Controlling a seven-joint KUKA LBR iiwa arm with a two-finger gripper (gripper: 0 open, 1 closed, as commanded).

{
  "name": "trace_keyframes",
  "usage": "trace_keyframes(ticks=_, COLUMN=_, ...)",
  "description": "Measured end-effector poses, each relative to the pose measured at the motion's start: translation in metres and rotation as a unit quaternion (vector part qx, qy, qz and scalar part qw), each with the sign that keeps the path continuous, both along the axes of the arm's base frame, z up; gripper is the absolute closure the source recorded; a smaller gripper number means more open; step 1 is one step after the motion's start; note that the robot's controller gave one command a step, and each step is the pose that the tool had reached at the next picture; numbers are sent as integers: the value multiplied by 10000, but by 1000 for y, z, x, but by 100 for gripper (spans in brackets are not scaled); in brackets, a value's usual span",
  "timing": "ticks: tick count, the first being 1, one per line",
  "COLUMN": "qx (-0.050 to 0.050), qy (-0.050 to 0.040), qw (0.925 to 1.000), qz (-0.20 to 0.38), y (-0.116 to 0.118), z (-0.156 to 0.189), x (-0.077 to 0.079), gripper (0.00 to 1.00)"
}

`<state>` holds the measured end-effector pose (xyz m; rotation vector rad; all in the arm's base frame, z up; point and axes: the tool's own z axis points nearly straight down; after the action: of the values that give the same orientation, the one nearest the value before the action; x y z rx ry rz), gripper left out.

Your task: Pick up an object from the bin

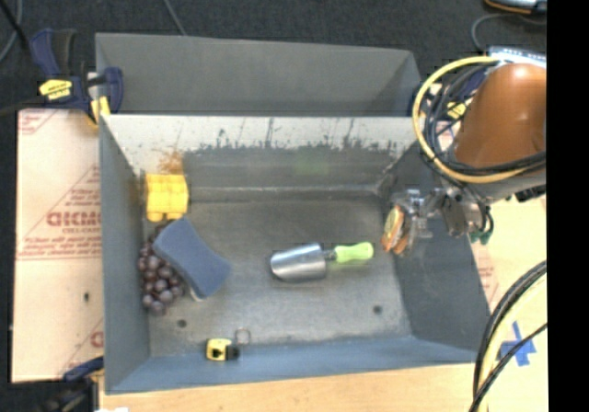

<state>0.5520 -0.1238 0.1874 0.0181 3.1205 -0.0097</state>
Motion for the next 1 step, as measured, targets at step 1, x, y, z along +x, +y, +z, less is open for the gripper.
trace_keyframes(ticks=1, qx=-2, qy=-17, qw=10000, qz=11, y=17, z=54, x=0, gripper=100)
